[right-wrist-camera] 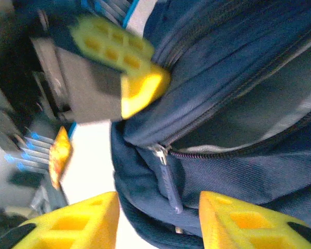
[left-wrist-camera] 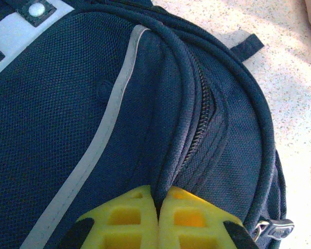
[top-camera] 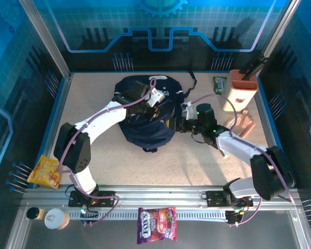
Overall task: Pack the student bag
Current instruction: Unzip the student bag at the top-center of the table.
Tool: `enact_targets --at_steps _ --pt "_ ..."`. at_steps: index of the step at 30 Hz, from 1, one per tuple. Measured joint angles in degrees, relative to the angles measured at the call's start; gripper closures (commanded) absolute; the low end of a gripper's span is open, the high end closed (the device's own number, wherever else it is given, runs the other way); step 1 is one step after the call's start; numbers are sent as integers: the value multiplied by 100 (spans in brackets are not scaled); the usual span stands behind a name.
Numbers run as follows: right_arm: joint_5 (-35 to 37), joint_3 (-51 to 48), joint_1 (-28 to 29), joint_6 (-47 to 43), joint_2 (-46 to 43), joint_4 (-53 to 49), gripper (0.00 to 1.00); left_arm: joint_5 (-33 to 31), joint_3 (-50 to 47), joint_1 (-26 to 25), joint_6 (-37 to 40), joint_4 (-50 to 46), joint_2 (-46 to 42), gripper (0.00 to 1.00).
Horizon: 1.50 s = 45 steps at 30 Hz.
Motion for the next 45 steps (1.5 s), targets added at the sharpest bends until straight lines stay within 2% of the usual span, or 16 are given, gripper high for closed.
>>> enact_targets --at_steps 7,11,18,22,26,28,31,38,41,45 --pt "278 -39 -345 1718 -184 -52 34 0 -199 0 0 219 -166 100" --pt "315 227 -339 2374 94 -214 33 0 -236 0 0 243 -181 98" --pt "229 809 -302 2942 807 13 35 37 -389 0 2 372 -271 93" --pt "195 1115 -286 3213 1261 229 37 55 -533 0 4 498 -363 86" --pt "136 1379 -205 3499 1707 481 37 138 -817 0 -61 688 -651 68" --pt "109 1473 -153 3604 1902 542 43 168 -918 0 -197 723 -870 60" --pt "59 1633 -46 3740 2175 579 51 168 -1108 0 -623 822 -1266 50" --pt "-74 1781 103 3838 2391 568 73 212 -1718 -9 -2671 848 -1945 41" --pt "-76 1832 111 3792 2391 494 75 221 -1849 -68 -3543 702 -2002 41" --pt "-72 1871 133 3705 2391 378 76 57 -1862 -251 -4332 566 -2000 41"
